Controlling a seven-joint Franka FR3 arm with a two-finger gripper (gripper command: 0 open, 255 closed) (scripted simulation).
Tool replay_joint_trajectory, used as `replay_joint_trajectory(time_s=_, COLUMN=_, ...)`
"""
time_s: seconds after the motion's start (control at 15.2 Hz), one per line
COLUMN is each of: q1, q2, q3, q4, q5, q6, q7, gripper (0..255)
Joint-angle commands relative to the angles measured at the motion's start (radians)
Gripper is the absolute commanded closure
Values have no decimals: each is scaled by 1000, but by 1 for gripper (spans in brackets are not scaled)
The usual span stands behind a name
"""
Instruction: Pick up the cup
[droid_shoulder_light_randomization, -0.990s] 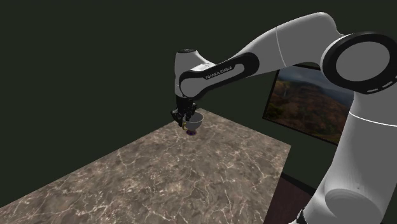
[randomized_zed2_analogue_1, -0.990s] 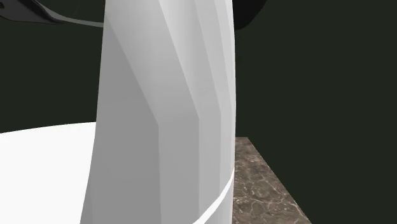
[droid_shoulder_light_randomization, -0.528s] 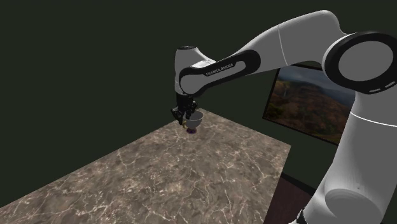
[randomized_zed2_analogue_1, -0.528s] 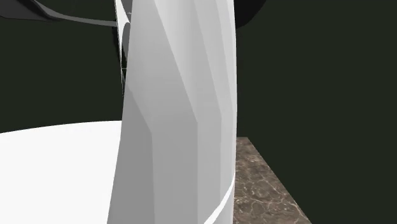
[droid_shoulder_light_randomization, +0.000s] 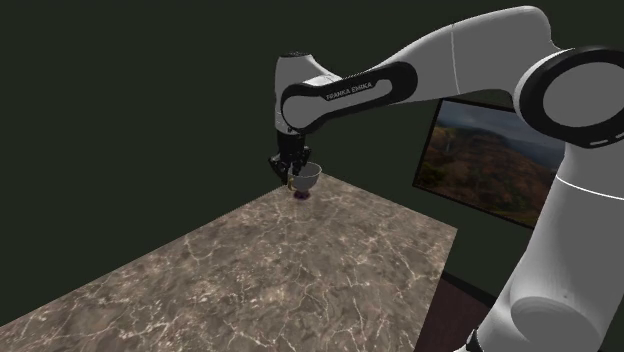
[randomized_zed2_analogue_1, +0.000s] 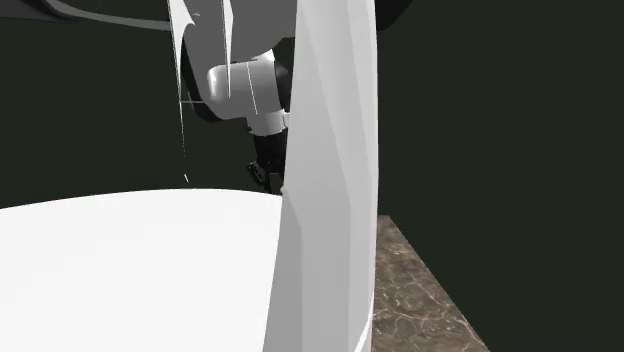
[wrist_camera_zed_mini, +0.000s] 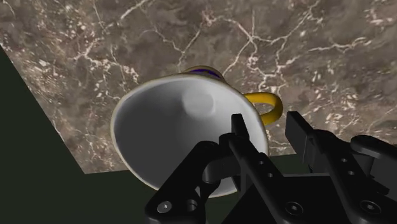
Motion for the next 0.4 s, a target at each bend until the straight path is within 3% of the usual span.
replay_joint_trajectory(time_s=0.0, q1=0, q2=-7, q3=0, q4=20, q5=4, q6=-26, q7=-6, gripper=255)
replay_joint_trajectory(time_s=0.33, q1=0, q2=-14, q3=1, q4=53, q5=8, q6=-66, q7=-12, gripper=255)
